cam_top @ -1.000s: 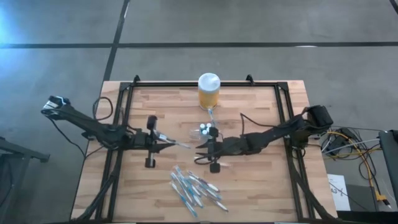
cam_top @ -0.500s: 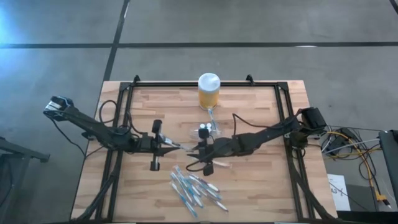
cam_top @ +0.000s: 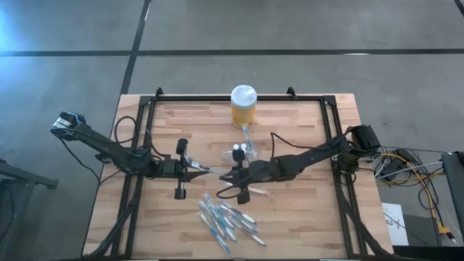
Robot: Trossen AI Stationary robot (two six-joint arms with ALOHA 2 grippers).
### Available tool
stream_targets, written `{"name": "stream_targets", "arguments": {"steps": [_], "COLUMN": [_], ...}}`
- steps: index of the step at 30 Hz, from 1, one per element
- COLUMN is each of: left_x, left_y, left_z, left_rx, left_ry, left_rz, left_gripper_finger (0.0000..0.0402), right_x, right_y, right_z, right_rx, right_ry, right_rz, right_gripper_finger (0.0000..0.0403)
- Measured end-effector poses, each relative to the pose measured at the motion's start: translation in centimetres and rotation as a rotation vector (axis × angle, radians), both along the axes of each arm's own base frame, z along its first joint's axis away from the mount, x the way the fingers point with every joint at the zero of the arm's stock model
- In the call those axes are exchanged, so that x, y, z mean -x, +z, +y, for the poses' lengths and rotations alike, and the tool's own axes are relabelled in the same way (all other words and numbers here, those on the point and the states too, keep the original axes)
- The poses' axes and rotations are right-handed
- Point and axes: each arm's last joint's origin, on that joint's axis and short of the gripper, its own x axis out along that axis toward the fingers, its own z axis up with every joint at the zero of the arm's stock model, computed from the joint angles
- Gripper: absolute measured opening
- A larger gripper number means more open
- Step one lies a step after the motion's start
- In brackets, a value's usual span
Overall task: Pick & Place toothbrushing station
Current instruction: Put the blue toothbrush into the transparent organizer
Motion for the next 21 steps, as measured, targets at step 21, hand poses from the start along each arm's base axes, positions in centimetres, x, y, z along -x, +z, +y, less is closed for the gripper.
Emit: {"name": "stream_targets", "arguments": {"steps": [21], "left_x": [-0.9], "left_y": [-1.2], "left_z": [-0.3], "left_rx": [-0.018], "left_ry": [0.024], "left_rz": [0.071], "left_gripper_finger": [0.0022], "right_x": [-0.4], "right_y": [0.7], "right_z": [0.1], "right_rx": [0.009], "right_ry": [0.005], "right_rz": [-0.037], "right_gripper_finger": [0.0008]}}
